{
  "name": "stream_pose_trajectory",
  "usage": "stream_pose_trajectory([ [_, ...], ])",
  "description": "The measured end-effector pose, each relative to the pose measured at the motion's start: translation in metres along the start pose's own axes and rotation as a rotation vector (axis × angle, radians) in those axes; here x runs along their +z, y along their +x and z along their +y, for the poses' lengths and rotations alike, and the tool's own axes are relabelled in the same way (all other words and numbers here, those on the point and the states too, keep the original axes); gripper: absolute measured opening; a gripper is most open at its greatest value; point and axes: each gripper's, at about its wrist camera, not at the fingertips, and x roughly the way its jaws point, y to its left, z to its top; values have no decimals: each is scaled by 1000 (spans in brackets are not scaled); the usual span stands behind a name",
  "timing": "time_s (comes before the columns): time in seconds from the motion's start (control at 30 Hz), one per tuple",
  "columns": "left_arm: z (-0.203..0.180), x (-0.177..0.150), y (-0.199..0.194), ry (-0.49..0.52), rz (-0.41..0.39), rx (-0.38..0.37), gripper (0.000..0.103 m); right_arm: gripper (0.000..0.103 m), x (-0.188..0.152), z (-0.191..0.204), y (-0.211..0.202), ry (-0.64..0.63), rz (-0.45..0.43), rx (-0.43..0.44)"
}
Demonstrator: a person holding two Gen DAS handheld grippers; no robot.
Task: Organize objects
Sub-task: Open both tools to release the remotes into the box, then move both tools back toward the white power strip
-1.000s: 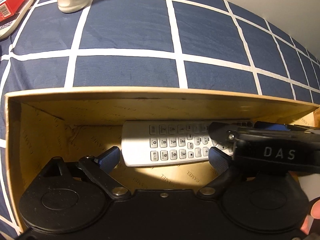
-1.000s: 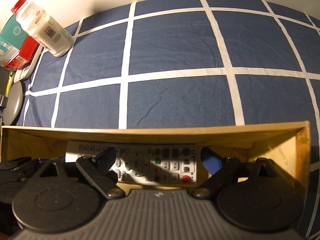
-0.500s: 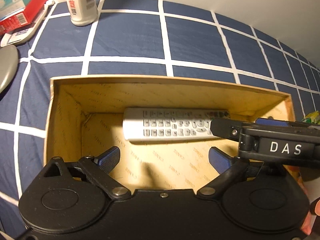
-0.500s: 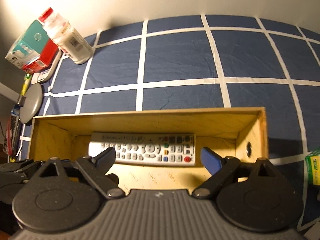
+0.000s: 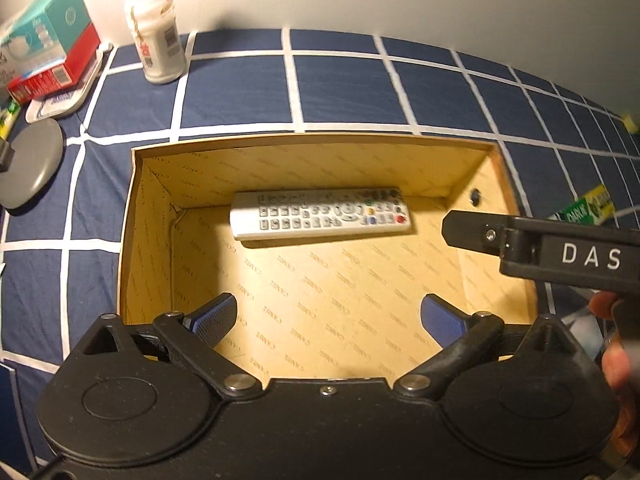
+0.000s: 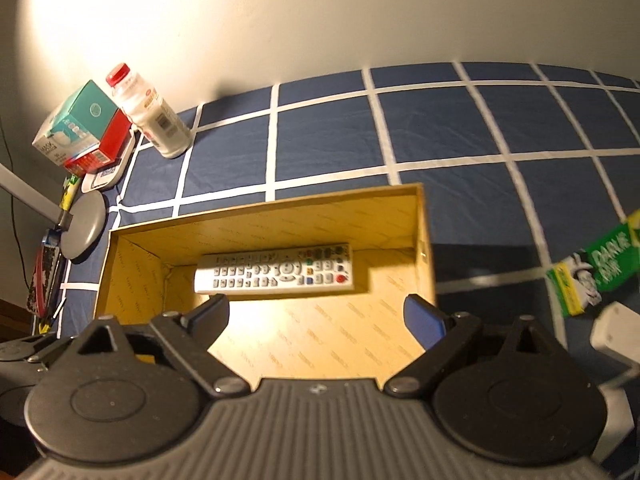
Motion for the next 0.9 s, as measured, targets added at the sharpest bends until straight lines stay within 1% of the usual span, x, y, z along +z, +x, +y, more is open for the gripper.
stream_pose_trajectory([
  [0.17,-21,-15,-19,46,-32,-10,100,96,-16,-11,-33,31,-48,-5],
  [0.2,-25,-18,-22,57,-35,-13,102,97,-19,-14,-39,39,-56,-7],
  [0.37,-45,-31,-33,104,-47,-30,103,103,-38,-28,-66,87,-91,-30],
  [0.67,-90,-47,-40,204,-52,-76,103,103,-72,-67,-100,188,-129,-108],
  [0.9,-135,-50,-31,285,-31,-102,103,103,-87,-115,-120,284,-139,-169],
])
